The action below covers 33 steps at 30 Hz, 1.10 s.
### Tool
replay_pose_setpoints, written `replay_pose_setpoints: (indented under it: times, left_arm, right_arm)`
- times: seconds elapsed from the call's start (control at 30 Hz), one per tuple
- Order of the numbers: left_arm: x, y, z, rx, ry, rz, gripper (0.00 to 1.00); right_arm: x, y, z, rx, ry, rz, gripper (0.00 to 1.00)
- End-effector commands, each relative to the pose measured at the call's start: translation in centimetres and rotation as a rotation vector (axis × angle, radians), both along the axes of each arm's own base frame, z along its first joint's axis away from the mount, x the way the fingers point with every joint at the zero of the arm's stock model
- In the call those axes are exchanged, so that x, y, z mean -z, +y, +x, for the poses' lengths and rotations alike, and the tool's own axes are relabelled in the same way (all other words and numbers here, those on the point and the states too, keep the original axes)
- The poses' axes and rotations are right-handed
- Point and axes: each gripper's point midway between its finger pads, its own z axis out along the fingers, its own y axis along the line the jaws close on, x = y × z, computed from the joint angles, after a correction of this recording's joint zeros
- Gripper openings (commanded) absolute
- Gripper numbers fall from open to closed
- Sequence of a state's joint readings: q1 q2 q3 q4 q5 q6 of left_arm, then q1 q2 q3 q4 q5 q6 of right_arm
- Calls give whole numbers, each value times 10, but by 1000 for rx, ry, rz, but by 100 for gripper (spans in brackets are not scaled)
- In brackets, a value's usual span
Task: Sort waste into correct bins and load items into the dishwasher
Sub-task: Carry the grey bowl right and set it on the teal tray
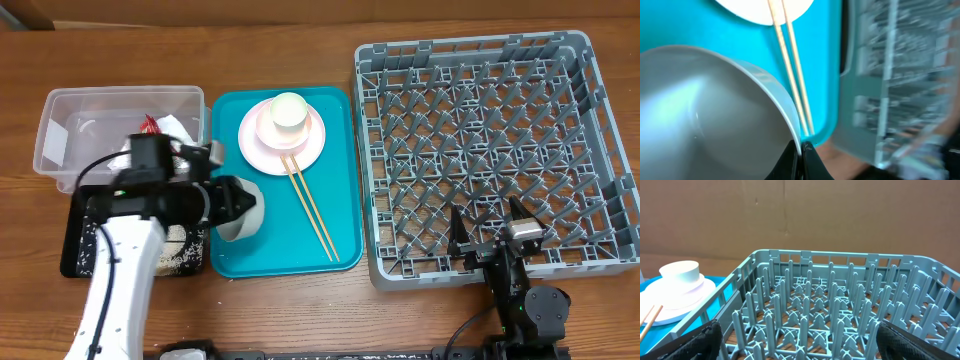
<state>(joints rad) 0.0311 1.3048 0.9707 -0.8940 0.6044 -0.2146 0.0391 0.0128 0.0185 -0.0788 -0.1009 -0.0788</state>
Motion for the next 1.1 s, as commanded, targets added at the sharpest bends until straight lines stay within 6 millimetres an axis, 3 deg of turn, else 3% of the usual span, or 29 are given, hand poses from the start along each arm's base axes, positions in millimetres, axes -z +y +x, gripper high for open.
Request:
replay_pose_setpoints:
  times: [0.0, 0.3, 0.5, 0.77, 0.83, 0.97, 1.07]
  left_arm:
    - [14, 5, 5, -66, 5, 201, 4]
    - [32, -20, 11, -105, -39, 438, 4]
    - [64, -38, 14, -42, 9, 484, 4]
    - [100, -38, 14, -20, 95, 526, 4]
    - [101, -37, 15, -22, 94, 534, 11]
    - [94, -39, 21, -27, 73, 529, 43]
    - [81, -38, 29, -28, 51, 546, 54]
  right_arm:
    - [2, 0, 0, -2, -4, -4, 100]
    - [2, 0, 0, -2, -4, -4, 100]
    - [2, 0, 0, -2, -5, -4, 100]
    - [2, 0, 0, -2, -4, -4, 100]
    - [2, 0, 0, -2, -4, -4, 100]
    - [2, 0, 0, -2, -4, -4, 100]
    - [2, 0, 0, -2, -4, -4, 100]
